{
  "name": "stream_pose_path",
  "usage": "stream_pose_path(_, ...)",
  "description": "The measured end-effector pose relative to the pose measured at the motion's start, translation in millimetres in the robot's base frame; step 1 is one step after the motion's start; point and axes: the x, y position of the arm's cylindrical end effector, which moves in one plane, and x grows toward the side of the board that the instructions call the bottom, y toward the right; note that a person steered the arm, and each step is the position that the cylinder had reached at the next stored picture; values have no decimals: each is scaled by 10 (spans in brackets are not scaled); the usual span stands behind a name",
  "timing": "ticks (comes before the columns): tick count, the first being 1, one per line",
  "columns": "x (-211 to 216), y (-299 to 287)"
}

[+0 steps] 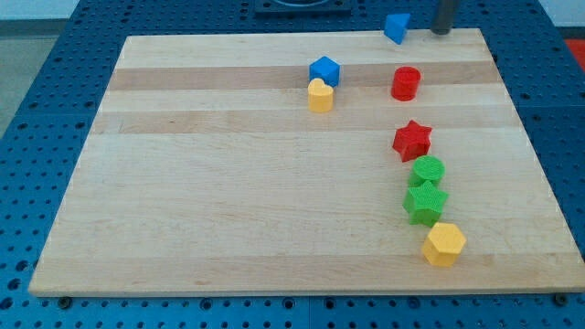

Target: Push the yellow hexagon towards to the green star

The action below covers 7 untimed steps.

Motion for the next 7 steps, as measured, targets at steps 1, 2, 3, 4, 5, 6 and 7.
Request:
stream_pose_path(1,29,-961)
stream_pose_path(2,257,-1714)
stream_pose_path(3,377,-2130)
stream_pose_path(4,422,-2274)
stream_pose_path(5,1144,-2975)
stream_pose_path(6,2445,-3391)
stream_pose_path(7,3618,-3076)
